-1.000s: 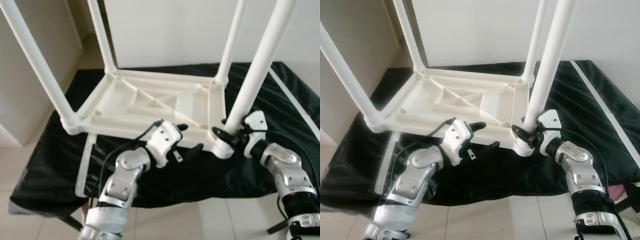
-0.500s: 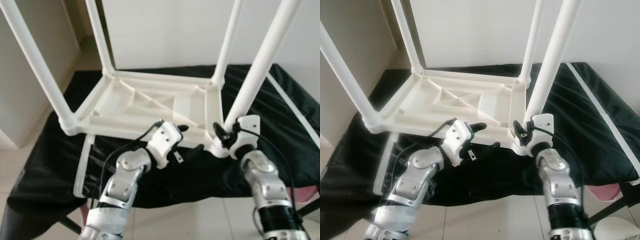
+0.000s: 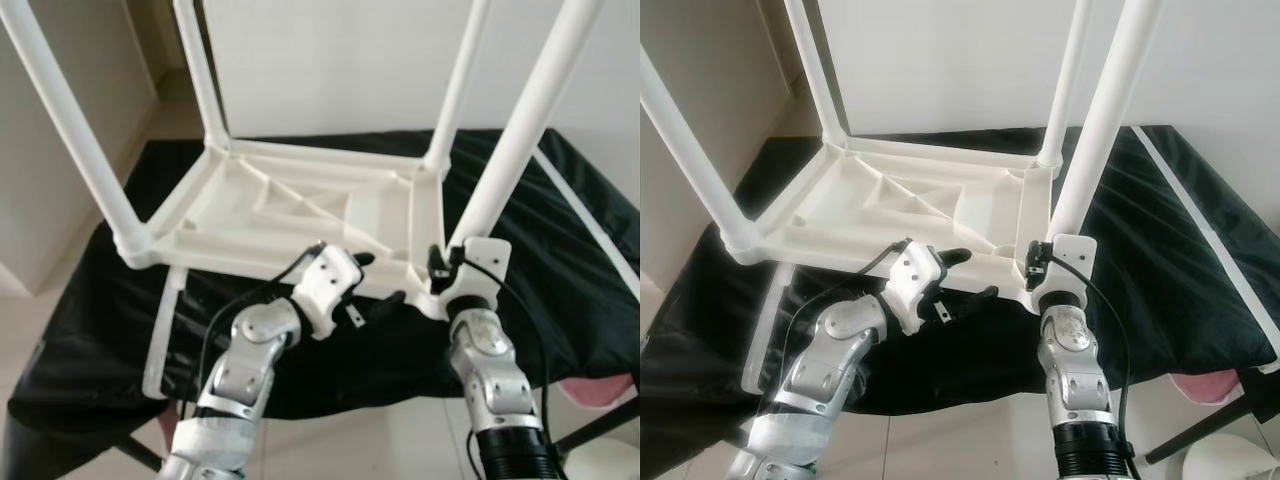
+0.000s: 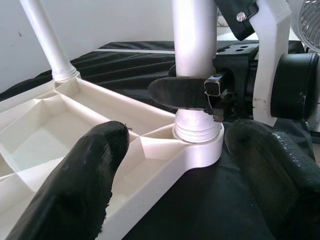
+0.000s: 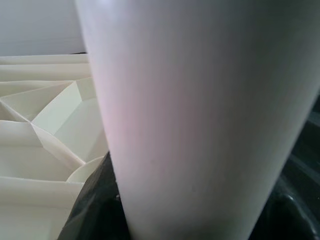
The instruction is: Building children table
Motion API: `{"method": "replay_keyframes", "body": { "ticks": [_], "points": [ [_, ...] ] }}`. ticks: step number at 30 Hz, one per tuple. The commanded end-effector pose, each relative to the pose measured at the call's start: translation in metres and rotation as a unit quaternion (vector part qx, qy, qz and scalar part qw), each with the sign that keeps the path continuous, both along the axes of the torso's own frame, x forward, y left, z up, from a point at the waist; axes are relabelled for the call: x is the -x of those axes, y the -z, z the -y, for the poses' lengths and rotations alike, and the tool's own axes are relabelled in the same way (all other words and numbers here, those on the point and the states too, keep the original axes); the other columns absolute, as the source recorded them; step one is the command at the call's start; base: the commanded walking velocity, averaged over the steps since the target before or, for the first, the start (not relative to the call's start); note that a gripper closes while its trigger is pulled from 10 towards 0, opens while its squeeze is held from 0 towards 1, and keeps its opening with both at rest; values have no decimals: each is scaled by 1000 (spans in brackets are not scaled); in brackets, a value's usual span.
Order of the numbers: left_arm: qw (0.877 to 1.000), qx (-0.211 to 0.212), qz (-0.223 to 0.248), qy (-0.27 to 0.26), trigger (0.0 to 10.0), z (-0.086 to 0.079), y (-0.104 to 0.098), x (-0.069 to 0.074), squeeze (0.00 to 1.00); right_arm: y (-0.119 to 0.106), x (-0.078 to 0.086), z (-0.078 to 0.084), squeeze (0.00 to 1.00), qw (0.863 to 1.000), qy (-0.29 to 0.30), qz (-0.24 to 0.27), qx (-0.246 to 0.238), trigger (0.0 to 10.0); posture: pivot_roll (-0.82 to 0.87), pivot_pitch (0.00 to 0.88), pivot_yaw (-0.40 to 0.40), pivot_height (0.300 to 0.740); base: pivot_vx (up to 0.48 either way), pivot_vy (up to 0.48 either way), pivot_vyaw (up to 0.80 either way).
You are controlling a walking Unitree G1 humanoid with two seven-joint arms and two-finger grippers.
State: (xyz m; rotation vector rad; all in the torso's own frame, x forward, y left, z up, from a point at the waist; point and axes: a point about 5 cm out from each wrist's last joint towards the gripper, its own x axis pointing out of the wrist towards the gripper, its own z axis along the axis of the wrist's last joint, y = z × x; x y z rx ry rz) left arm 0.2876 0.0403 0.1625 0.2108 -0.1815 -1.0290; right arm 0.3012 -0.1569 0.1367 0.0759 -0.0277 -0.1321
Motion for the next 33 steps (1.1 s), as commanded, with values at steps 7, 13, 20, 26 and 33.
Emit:
{"method": "replay_keyframes", "body": {
  "ticks": [7, 13, 20, 26, 33],
  "points": [
    [998, 7, 0, -61, 10000, -6, 1, -3, 0, 18, 5, -4, 0, 998, 12, -47, -27, 10000, -80, 0, 16, 740, 0, 0, 0],
    [998, 16, -1, -55, 10000, -6, -2, -1, 0, 13, 6, -1, 1000, 999, 1, -37, -33, 10000, -79, 0, 17, 740, 0, 0, 0],
    [998, 18, -2, -52, 10000, -6, -2, 0, 0, 6, 10, 7, 1000, 999, -27, -3, -36, 10000, -81, 0, 19, 740, 0, 0, 0],
    [998, 17, -5, -53, 10000, -7, -1, 1, 0, 9, 18, 27, 651, 998, -62, 2, -26, 10000, -86, 0, 14, 740, 0, 0, 0],
    [998, 20, -16, -62, 10000, -10, 6, 1, 0, 9, 19, 38, 0, 988, -152, 5, 36, 10000, -98, 0, 12, 740, 0, 0, 0]
  ]
}}
